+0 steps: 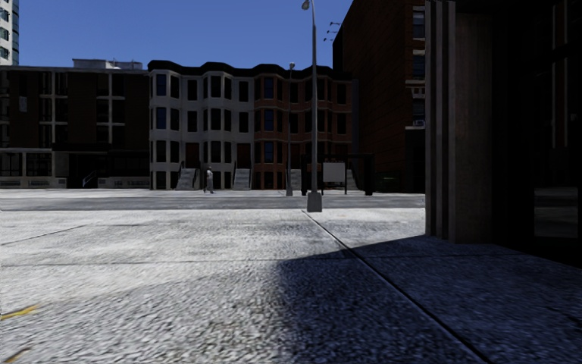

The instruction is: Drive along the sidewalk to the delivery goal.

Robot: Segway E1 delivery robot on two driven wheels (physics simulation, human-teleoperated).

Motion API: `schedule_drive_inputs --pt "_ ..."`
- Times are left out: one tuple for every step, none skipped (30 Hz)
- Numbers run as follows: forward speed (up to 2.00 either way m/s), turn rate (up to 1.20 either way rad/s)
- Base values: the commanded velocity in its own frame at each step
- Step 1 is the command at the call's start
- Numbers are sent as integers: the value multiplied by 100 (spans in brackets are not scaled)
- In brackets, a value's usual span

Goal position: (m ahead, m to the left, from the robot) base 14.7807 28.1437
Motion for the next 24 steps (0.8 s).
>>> schedule_drive_inputs --pt "200 0" --pt "200 0" --pt "200 0" --pt "200 0" --pt "200 0" --pt "200 0" --pt "200 0" --pt "200 0" --pt "200 0" --pt "200 0" --pt "200 0" --pt "200 0" --pt "200 0" --pt "200 0" --pt "200 0" --pt "200 0" --pt "200 0" --pt "200 0" --pt "200 0" --pt "200 0" --pt "200 0" --pt "200 0" --pt "200 0" --pt "200 0"
